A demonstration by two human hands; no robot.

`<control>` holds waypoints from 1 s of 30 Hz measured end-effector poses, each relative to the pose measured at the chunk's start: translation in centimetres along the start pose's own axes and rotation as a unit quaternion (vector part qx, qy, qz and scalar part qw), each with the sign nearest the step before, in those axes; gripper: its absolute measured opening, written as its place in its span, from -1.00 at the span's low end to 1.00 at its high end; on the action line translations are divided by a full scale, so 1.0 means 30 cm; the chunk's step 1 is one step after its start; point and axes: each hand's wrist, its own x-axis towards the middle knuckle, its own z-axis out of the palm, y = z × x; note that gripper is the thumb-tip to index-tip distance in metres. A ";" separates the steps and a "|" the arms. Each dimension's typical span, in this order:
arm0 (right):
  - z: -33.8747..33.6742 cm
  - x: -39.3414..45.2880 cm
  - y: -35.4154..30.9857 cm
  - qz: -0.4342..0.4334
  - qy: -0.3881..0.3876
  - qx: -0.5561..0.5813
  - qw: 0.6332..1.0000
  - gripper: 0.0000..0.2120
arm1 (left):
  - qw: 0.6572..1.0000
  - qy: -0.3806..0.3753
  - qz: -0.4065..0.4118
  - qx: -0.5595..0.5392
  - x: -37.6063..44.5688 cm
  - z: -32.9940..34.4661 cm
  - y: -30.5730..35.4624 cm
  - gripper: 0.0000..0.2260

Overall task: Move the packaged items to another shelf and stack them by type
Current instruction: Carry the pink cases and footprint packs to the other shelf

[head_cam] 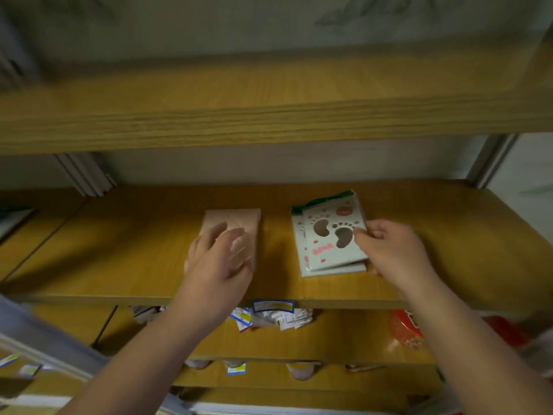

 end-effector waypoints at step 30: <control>0.461 -0.308 -0.429 -0.334 -0.037 -0.183 0.924 -0.66 | 0.981 0.081 0.048 0.171 -0.166 -0.453 -0.239 -0.41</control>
